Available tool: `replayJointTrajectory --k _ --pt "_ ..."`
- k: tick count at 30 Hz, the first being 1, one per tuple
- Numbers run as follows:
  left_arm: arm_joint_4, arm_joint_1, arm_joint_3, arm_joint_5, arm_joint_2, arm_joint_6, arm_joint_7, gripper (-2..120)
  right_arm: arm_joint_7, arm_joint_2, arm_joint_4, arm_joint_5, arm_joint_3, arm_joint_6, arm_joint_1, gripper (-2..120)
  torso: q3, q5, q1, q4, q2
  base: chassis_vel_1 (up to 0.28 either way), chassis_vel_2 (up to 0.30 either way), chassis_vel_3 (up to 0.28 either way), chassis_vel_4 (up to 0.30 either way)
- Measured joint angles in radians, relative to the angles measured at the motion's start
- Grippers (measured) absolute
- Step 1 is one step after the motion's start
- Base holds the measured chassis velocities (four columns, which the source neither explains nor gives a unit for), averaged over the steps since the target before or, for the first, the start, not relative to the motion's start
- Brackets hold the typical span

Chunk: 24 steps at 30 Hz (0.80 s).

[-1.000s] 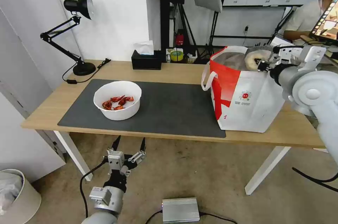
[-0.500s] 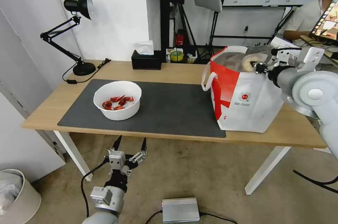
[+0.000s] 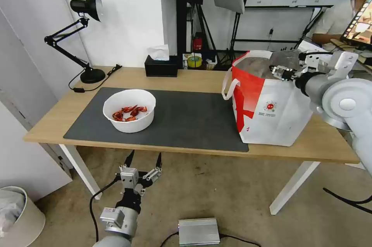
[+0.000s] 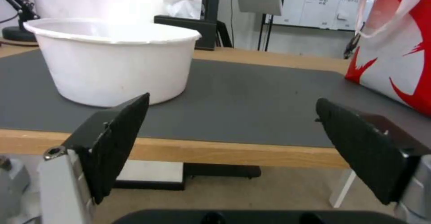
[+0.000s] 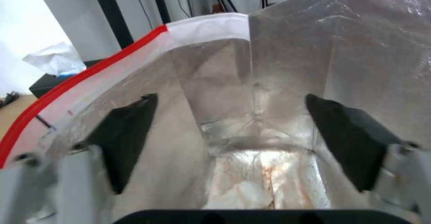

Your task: Pick up the trash from the table and place it into the takeout bag.

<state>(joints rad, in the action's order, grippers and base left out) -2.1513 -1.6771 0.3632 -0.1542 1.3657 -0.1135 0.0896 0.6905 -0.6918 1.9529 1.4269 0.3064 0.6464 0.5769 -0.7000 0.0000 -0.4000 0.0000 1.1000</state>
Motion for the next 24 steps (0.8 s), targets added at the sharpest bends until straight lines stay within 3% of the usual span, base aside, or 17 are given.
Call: replayJointTrajectory --k 4,10,17,24 --pt "-0.005 0.000 0.001 0.000 0.000 0.000 0.000 100 -0.017 0.003 0.003 -0.007 0.000 -0.001 -0.002 99 0.000 0.0000 0.000 0.0000 0.000 0.000 0.000 0.000 0.000" --pt "-0.007 0.001 0.002 0.001 0.002 -0.001 0.000 100 -0.076 0.003 0.005 -0.022 0.000 -0.029 -0.010 100 0.000 0.0000 0.000 0.0000 0.000 0.000 0.000 0.000 0.000" --pt "-0.011 0.001 0.007 0.001 0.000 -0.001 0.000 100 -0.280 0.000 0.031 -0.038 0.009 -0.193 -0.011 100 0.000 -0.0002 0.000 0.0001 0.000 0.000 0.000 0.000 0.000" --pt "-0.012 0.002 0.016 -0.003 -0.005 -0.001 0.000 100 -0.565 0.023 0.099 -0.201 -0.001 -0.344 0.097 100 0.000 -0.0002 0.000 0.0001 0.000 0.000 0.000 0.000 0.000"
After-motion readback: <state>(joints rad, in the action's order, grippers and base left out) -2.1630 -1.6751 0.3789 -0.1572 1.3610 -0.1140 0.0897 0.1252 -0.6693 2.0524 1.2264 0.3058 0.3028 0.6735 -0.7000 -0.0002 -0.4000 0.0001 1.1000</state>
